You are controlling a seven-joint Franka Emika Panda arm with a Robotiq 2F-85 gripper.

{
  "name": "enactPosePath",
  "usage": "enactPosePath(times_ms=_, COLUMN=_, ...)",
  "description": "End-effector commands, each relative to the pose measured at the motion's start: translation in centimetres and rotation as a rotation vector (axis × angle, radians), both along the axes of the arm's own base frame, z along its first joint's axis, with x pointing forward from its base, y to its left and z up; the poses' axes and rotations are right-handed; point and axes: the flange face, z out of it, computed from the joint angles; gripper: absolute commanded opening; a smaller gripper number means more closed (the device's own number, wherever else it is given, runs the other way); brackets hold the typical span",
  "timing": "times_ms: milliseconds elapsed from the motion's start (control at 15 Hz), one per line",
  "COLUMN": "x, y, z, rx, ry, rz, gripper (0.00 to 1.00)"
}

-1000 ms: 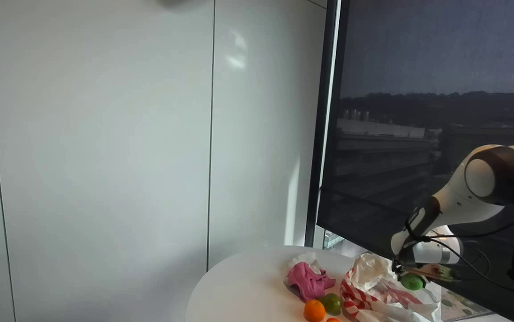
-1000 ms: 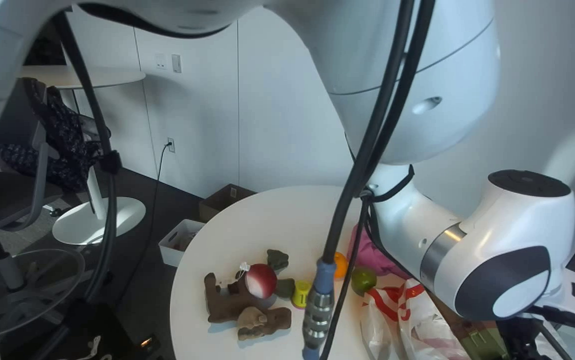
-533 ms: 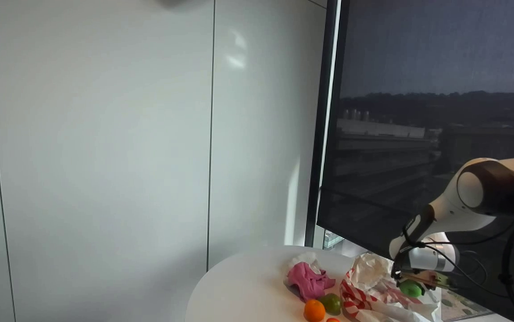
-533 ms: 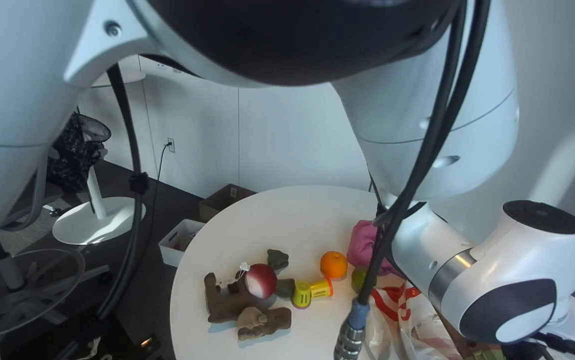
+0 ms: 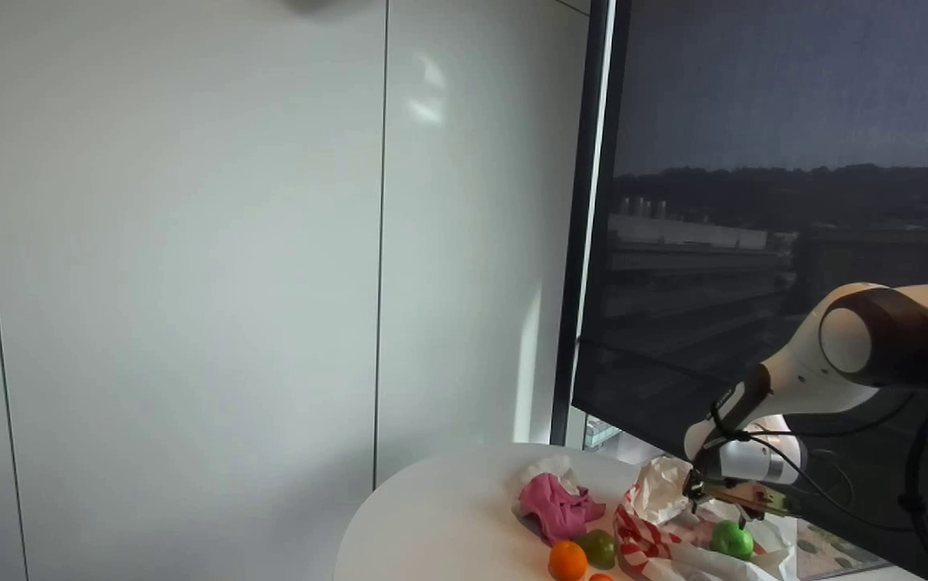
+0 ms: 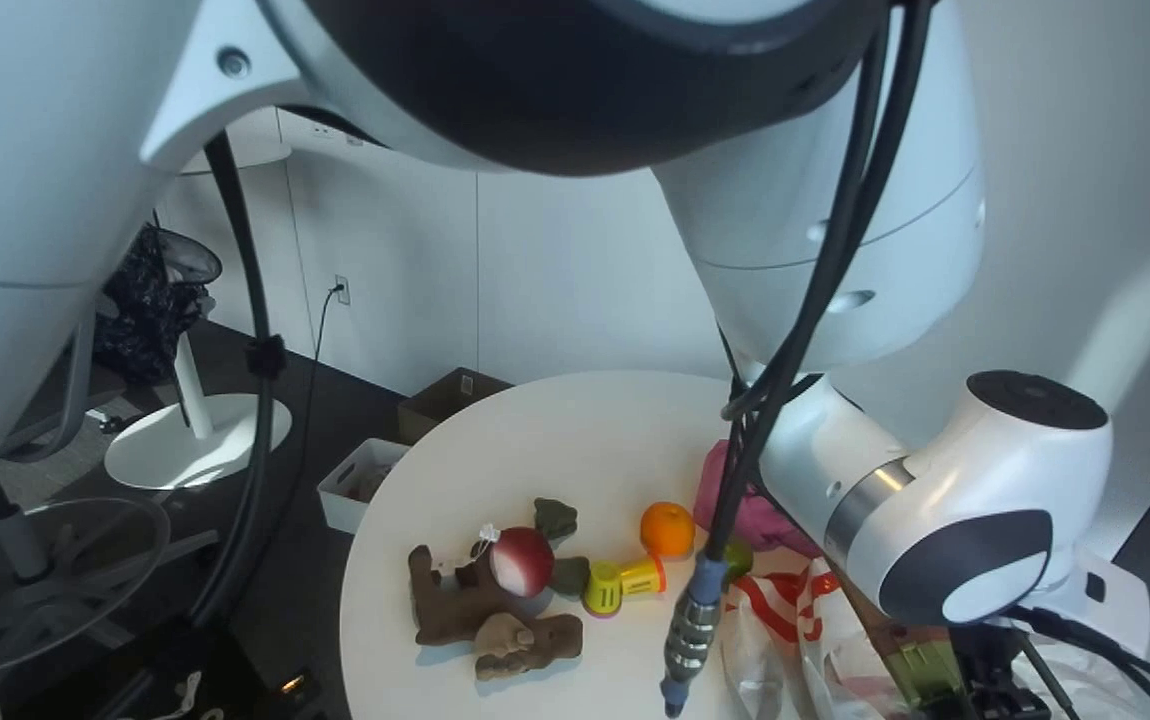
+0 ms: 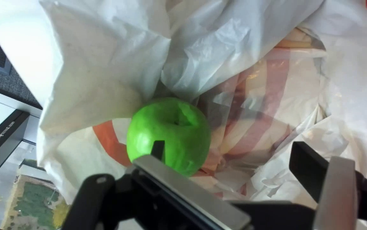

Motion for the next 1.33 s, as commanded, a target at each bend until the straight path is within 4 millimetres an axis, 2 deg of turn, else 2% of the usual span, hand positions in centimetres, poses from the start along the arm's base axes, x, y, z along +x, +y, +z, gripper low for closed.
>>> enactPosePath(times_ms=0, x=1.2, y=6.0, z=2.5, rx=0.048, ry=0.004, rz=0.104, gripper=1.00)
enactPosePath(times_ms=133, x=2.2, y=10.6, z=1.7, rx=0.086, ry=0.030, rz=0.169, gripper=1.00)
enactPosePath(times_ms=400, x=3.5, y=19.3, z=-1.5, rx=0.118, ry=0.089, rz=0.338, gripper=1.00)
enactPosePath(times_ms=533, x=4.1, y=21.9, z=-3.1, rx=0.079, ry=0.129, rz=0.448, gripper=1.00)
enactPosePath(times_ms=600, x=4.2, y=22.7, z=-3.7, rx=0.069, ry=0.156, rz=0.497, gripper=1.00)
enactPosePath(times_ms=800, x=3.9, y=23.4, z=-4.6, rx=0.035, ry=0.260, rz=0.629, gripper=1.00)
enactPosePath(times_ms=1267, x=4.6, y=24.2, z=-2.5, rx=-0.139, ry=0.381, rz=0.936, gripper=1.00)
